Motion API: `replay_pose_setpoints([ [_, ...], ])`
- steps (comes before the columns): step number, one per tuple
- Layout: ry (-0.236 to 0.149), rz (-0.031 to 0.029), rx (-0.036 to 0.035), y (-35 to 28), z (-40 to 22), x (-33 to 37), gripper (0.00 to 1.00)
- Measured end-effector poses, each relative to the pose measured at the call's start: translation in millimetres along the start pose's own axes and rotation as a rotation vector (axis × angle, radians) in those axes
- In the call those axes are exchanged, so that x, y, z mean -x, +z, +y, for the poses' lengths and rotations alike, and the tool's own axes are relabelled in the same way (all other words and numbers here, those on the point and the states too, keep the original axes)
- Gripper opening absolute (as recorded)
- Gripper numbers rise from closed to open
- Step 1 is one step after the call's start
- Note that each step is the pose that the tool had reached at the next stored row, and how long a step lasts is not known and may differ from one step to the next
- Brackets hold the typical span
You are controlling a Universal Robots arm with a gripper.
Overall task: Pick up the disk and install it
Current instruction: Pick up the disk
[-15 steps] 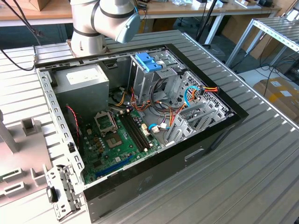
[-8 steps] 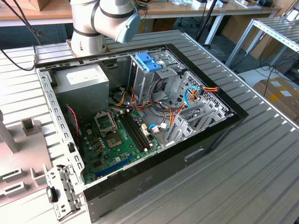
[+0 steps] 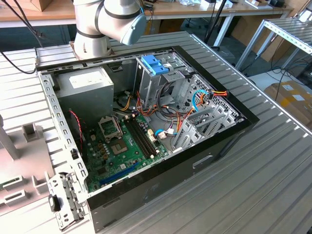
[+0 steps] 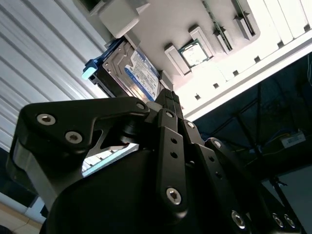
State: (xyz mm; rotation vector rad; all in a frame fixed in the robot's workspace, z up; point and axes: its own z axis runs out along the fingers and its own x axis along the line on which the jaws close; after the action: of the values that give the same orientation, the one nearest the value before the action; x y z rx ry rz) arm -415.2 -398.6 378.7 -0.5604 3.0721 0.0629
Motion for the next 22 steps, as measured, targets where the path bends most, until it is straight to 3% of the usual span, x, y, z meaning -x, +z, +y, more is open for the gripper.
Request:
replay_pose_setpoints([
  [22,-0.142,0.0052,0.0035,0.0,0.0,0.0,0.11],
])
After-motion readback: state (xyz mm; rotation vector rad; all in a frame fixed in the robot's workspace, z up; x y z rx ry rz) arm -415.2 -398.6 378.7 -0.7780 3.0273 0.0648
